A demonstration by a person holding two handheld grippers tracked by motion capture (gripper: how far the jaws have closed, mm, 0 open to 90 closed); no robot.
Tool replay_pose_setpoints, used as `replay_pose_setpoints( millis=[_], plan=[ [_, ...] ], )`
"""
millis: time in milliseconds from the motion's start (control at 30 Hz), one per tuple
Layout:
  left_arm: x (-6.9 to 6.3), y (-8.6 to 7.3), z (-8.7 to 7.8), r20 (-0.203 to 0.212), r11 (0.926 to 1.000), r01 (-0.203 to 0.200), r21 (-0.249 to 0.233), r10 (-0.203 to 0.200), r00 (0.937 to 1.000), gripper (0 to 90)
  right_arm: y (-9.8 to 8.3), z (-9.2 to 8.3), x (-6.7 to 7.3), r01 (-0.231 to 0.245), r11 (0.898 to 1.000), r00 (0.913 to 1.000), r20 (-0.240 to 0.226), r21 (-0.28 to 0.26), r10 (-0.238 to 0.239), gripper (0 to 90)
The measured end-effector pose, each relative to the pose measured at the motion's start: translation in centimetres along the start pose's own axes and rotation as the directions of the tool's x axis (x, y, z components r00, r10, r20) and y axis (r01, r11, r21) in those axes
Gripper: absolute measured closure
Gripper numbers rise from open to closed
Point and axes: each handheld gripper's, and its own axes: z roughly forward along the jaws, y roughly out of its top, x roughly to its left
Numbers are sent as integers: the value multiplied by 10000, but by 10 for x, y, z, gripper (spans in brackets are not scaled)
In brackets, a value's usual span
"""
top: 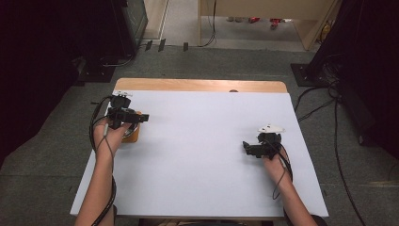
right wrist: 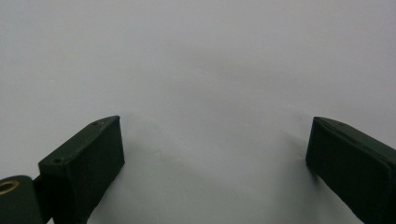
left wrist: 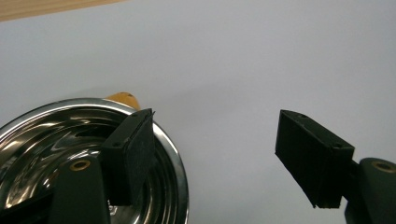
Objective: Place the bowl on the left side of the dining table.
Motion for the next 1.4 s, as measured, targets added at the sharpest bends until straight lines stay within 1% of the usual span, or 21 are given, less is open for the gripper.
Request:
replay_pose_setpoints(
  millis=[100,133,200,233,400,433,500,633,700,733,767,900,967,1000,1100,1167,1200,1267,1300,1367,1400],
  plan=[
    [-5,-1,4,71,10000,-64,-74,64,10000,282,0,0,0,0,10000,10000,0,-1,0,40],
    [-6,-1,6,110,9999,-14,-123,16,9999,282,0,0,0,0,10000,10000,1,0,0,41],
    [-7,-2,8,172,9999,-50,-93,52,9998,282,0,0,0,-2,10000,10000,0,-1,2,41],
    [-10,-2,10,150,9998,-131,-149,133,9998,282,0,0,0,-2,10000,10000,0,0,2,40],
    [-15,-3,14,171,9995,-265,-157,268,9995,279,0,0,0,-1,10000,10000,0,-1,1,40],
    [-18,-3,16,177,9991,-382,-174,385,9991,278,0,0,0,-5,10000,10000,-2,-1,5,40],
    [-20,-3,17,158,9990,-422,-175,425,9990,277,0,0,0,-6,10000,10000,-2,2,6,40],
    [-26,-4,23,354,9985,-544,-94,547,9979,268,0,0,0,-11,10000,10000,-7,4,11,40],
    [-29,-5,26,315,9976,-687,-68,689,9971,264,0,0,0,-12,10000,10000,-8,7,12,40],
    [-33,-6,29,363,9971,-757,-60,759,9965,264,0,0,0,-16,10000,10000,-10,7,16,40],
    [-33,-6,29,363,9971,-757,-60,759,9965,262,0,0,0,-16,10000,10000,-10,7,16,40],
    [-40,-7,34,425,9956,-934,-26,934,9947,261,0,0,0,-14,10000,10000,-13,8,14,40],
    [-43,-7,38,696,9956,-935,27,930,9932,259,0,0,0,-4,10000,10000,-14,5,4,40],
    [-44,-7,39,739,9953,-963,38,958,9927,255,0,0,0,-3,10000,10000,-14,-2,3,40],
    [-47,-8,42,963,9961,-883,-46,883,9914,255,0,0,0,-2,10000,10000,-12,4,2,40],
    [-51,-9,45,979,9957,-918,-87,922,9909,254,0,0,0,-2,10000,10000,-12,7,2,40],
    [-54,-9,47,1023,9948,-1005,-137,1014,9896,254,0,0,0,0,10000,10000,-13,4,0,40],
    [-55,-9,47,1028,9945,-1036,-171,1048,9892,254,0,0,0,-1,10000,10000,-14,6,1,40],
    [-58,-10,49,1133,9942,-1055,-185,1070,9878,254,0,0,0,0,10000,10000,-14,4,0,40],
    [-59,-10,50,1193,9943,-1049,-211,1066,9871,254,0,0,0,-3,10000,10000,-15,7,3,40],
    [-62,-11,52,1371,9945,-1034,-176,1048,9850,254,0,0,0,-9,10000,10000,-15,9,9,40]
  ],
)
